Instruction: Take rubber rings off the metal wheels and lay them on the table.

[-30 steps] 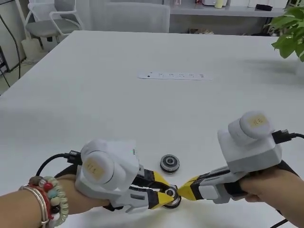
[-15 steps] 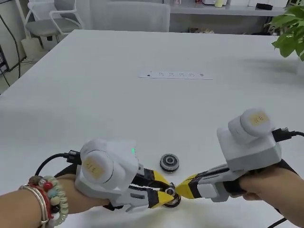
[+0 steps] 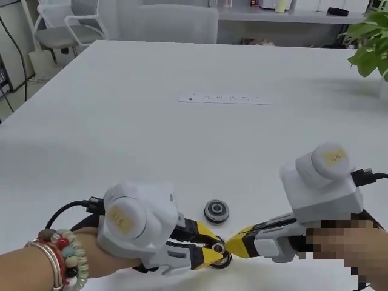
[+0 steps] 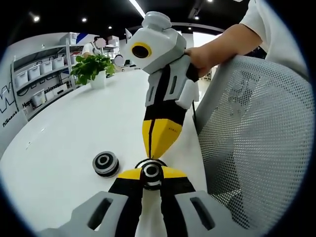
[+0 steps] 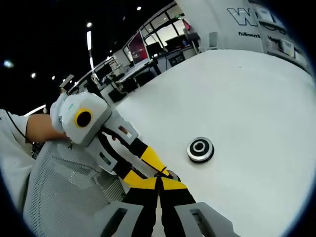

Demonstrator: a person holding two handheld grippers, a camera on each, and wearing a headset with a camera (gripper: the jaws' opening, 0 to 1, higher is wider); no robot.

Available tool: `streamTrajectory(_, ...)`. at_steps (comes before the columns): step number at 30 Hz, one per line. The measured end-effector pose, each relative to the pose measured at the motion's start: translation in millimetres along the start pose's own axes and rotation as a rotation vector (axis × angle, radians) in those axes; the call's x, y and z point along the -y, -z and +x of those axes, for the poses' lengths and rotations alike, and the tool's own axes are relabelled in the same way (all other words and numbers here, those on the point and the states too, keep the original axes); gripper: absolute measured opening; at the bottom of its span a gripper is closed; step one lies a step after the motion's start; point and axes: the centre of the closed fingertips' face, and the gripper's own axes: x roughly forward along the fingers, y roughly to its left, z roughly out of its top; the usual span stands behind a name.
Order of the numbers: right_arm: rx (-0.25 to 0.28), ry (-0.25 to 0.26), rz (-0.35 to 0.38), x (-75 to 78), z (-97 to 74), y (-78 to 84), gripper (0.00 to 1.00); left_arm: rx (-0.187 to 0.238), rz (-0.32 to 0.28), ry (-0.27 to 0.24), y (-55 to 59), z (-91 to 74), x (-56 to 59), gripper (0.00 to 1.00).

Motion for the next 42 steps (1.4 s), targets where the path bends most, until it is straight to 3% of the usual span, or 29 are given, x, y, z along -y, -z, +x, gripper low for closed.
streamTrajectory(4,-0.075,0.062,-0.055,13.5,-0.5,14.0,0.00,-0.001,-0.007,-0.013,-0.2,0.2,-2.3,0.08)
streamTrajectory(8,-0.076,0.067,-0.023,18.0,-1.0,17.3,0.00,0.004,-0.019,-0.015,-0.1,-0.1,-2.3,0.08)
streamTrajectory(12,-0.112,0.081,-0.023,21.6,0.5,26.2,0.00,0.019,-0.045,-0.014,0.4,-0.3,-2.8,0.08)
streamTrajectory(26,-0.106,0.089,-0.028,23.8,-1.9,24.9,0.00,0.000,-0.056,-0.004,-3.4,0.9,-0.4,0.12)
streamTrajectory(33,-0.080,0.106,-0.013,29.6,-7.3,20.0,0.00,0.018,-0.034,0.013,-16.5,-1.9,2.4,0.36)
streamTrajectory(37,-0.060,0.113,0.002,32.8,-10.7,17.2,0.00,0.026,-0.014,0.022,-24.0,-5.4,4.2,0.40)
streamTrajectory(42,-0.033,0.124,0.019,37.2,-15.9,12.8,0.00,0.030,0.018,0.031,-31.7,-10.3,7.2,0.52)
